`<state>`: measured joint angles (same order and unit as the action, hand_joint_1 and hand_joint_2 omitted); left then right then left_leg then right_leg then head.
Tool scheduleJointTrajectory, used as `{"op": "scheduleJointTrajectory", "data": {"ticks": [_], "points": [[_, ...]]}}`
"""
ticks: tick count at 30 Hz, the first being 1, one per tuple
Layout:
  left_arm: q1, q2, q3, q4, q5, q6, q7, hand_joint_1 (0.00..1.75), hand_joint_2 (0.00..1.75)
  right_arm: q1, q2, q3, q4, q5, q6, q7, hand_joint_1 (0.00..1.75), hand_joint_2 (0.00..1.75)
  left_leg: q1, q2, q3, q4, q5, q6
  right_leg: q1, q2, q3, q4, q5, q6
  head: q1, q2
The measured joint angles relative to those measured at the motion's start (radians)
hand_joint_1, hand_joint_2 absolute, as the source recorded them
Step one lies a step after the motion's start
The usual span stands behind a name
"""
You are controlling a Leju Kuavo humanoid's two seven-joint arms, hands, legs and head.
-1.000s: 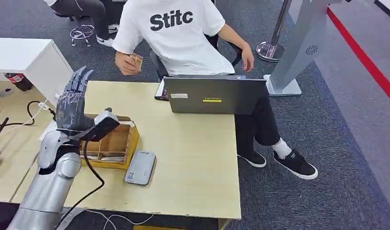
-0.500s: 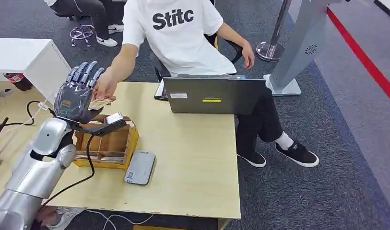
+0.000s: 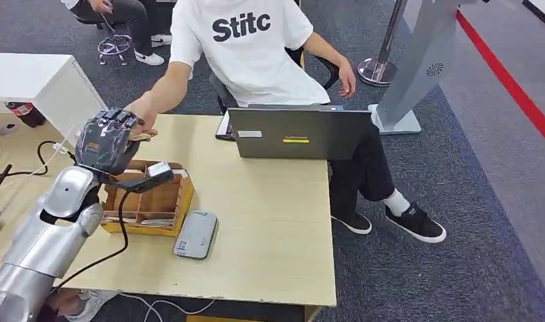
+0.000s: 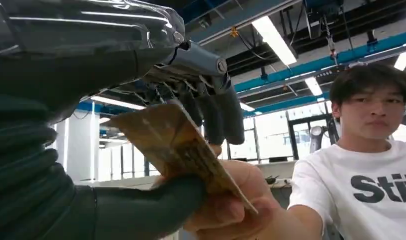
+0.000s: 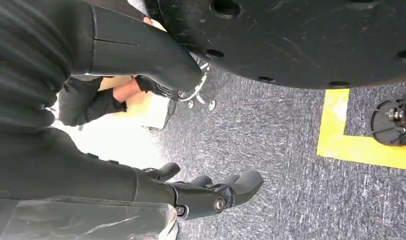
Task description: Pass the card to the sensor for recognition and then transmit it.
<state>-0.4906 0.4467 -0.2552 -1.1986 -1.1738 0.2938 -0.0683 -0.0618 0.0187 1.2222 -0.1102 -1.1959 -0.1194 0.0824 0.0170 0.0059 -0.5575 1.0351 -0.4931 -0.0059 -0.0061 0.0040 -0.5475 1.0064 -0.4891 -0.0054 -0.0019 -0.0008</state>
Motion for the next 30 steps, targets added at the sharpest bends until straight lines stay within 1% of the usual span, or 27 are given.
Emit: {"op": "scheduleJointTrajectory", "data": {"ticks": [4, 10, 12, 13, 14, 15, 18, 19, 21, 28, 29, 30], "points": [[0.000, 0.005, 0.000, 0.000, 0.004, 0.016, 0.000, 1.75, 1.75, 0.000, 0.000, 0.002, 0.000, -0.001, 0.000, 0.000, 0.00, 1.75, 0.000, 0.000, 0.000, 0.000, 0.000, 0.000, 0.000, 0.000, 0.000, 0.000, 0.000, 0.000, 0.000, 0.000], [0.000, 0.005, 0.000, 0.000, 0.010, 0.021, 0.003, 1.75, 1.75, -0.001, 0.000, 0.005, 0.000, -0.003, 0.000, 0.000, 0.00, 1.75, 0.000, 0.000, 0.000, 0.000, 0.000, -0.001, 0.000, 0.000, 0.000, 0.000, 0.000, 0.000, 0.000, 0.000], [0.000, 0.003, 0.000, 0.000, 0.040, 0.019, 0.000, 1.75, 1.75, -0.001, 0.000, 0.005, 0.000, -0.006, 0.000, 0.000, 0.00, 1.75, 0.000, 0.000, 0.000, 0.000, 0.000, -0.001, 0.000, 0.000, 0.000, 0.000, 0.000, 0.000, 0.000, 0.000], [0.000, 0.001, 0.000, -0.002, 0.065, 0.015, -0.011, 1.75, 1.75, -0.001, 0.000, 0.005, 0.000, -0.007, -0.001, 0.000, 0.00, 1.75, 0.000, 0.000, 0.000, 0.000, 0.000, -0.001, 0.000, 0.000, 0.000, 0.000, 0.000, 0.000, 0.000, 0.000], [0.002, -0.006, 0.000, -0.008, 0.089, 0.001, -0.023, 1.75, 1.75, -0.001, 0.000, 0.006, 0.000, -0.007, -0.001, 0.000, 0.00, 1.75, 0.000, 0.000, 0.000, 0.000, 0.001, 0.000, 0.000, 0.000, 0.000, 0.000, 0.000, 0.000, 0.000, 0.000], [0.006, -0.016, -0.001, -0.025, 0.116, -0.030, -0.032, 1.75, 1.75, -0.001, 0.000, 0.006, 0.000, -0.008, -0.001, 0.001, 0.00, 1.75, 0.000, 0.000, 0.000, 0.000, 0.001, 0.000, 0.000, 0.000, 0.000, 0.000, 0.000, 0.000, 0.000, 0.000], [0.012, -0.042, -0.035, -0.087, 0.210, -0.178, -0.045, 1.75, 1.75, -0.001, 0.000, 0.006, 0.000, -0.012, -0.001, 0.001, 0.00, 1.75, 0.000, -0.001, -0.001, 0.000, 0.001, 0.000, 0.000, -0.001, 0.000, 0.000, 0.001, 0.001, 0.000, 0.000], [0.015, -0.048, -0.053, -0.107, 0.232, -0.214, -0.045, 1.75, 1.75, -0.001, 0.000, 0.006, 0.000, -0.015, -0.001, 0.000, 0.00, 1.75, 0.000, 0.000, -0.001, 0.000, 0.001, 0.000, 0.000, 0.000, -0.001, 0.000, 0.001, 0.001, 0.000, 0.000], [0.017, -0.058, -0.071, -0.138, 0.242, -0.232, -0.046, 1.75, 1.75, 0.000, 0.000, 0.006, 0.000, -0.018, 0.000, 0.000, 0.00, 1.75, 0.000, 0.000, -0.001, 0.000, 0.001, 0.000, 0.000, 0.000, -0.001, 0.000, 0.002, 0.001, 0.000, 0.000], [0.017, -0.071, -0.092, -0.180, 0.257, -0.246, -0.049, 1.75, 1.75, -0.001, 0.000, 0.006, 0.000, -0.018, 0.000, 0.000, 0.00, 1.75, 0.001, 0.000, -0.001, 0.000, 0.001, -0.001, 0.000, 0.000, -0.002, 0.000, 0.002, 0.001, 0.000, 0.000], [0.017, -0.071, -0.097, -0.184, 0.277, -0.273, -0.058, 1.75, 1.75, 0.000, 0.000, 0.006, 0.000, -0.019, 0.000, -0.002, 0.00, 1.75, 0.001, 0.000, -0.001, 0.000, 0.001, -0.001, 0.000, 0.000, -0.002, 0.000, 0.002, 0.001, 0.000, 0.000], [0.017, -0.071, -0.106, -0.189, 0.307, -0.313, -0.066, 1.75, 1.75, 0.000, 0.000, 0.006, 0.001, -0.022, 0.000, -0.004, 0.00, 1.75, 0.001, 0.000, -0.001, 0.000, 0.002, -0.001, 0.000, 0.000, -0.002, 0.001, 0.002, 0.001, 0.000, 0.000]]}}
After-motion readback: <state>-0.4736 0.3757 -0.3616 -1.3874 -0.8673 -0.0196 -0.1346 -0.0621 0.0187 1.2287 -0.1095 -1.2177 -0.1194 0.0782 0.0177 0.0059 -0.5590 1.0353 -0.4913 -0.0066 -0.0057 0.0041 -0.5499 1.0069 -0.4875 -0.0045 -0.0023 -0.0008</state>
